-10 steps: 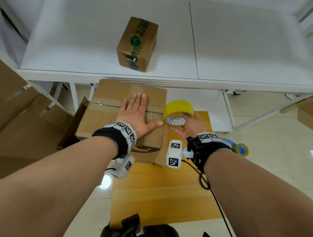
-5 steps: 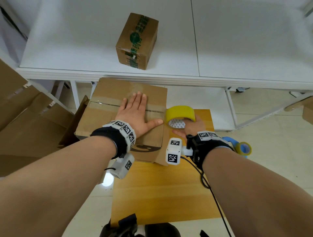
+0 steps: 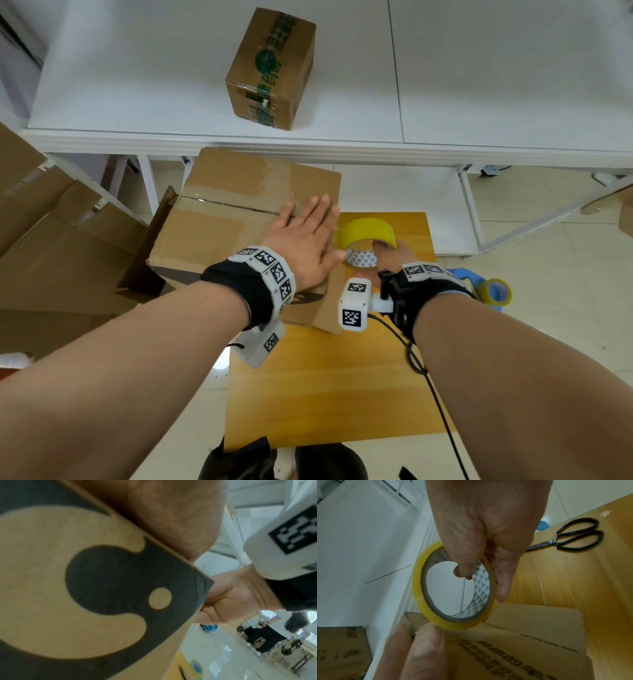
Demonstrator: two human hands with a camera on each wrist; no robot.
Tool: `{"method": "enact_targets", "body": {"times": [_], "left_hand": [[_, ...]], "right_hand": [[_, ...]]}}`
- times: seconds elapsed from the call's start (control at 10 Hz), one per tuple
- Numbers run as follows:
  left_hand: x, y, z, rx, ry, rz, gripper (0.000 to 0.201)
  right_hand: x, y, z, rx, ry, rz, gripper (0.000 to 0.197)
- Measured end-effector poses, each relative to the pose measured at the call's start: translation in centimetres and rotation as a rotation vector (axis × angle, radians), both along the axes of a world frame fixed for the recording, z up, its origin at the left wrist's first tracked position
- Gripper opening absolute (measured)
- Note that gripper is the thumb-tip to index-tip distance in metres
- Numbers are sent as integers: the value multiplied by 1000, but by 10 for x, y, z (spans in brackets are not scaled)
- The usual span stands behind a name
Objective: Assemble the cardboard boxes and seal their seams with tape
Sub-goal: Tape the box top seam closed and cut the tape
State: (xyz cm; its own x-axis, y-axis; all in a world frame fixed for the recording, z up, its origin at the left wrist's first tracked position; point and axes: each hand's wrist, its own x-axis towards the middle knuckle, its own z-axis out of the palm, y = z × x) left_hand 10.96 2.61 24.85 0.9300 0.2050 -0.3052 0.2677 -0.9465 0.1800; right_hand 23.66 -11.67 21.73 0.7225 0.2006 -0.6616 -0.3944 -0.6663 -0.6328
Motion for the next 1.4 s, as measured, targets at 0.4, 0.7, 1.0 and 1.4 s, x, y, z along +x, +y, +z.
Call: {"method": "enact_targets", "body": {"times": [0.4, 0.7, 1.0, 1.4], "left_hand": [[2, 0, 4, 35, 69, 274, 123], [-2, 1, 3, 43, 105, 226, 114], [-36, 55, 14, 143, -99, 587, 77], [-50, 133, 8, -188, 86, 1170, 47]], "right_hand": [[-2, -9, 8, 47, 46, 45, 44], [2, 6, 39, -33, -39, 488, 72], [10, 20, 73, -126, -175, 689, 65], [0, 38, 76, -250, -67, 881, 53]]}}
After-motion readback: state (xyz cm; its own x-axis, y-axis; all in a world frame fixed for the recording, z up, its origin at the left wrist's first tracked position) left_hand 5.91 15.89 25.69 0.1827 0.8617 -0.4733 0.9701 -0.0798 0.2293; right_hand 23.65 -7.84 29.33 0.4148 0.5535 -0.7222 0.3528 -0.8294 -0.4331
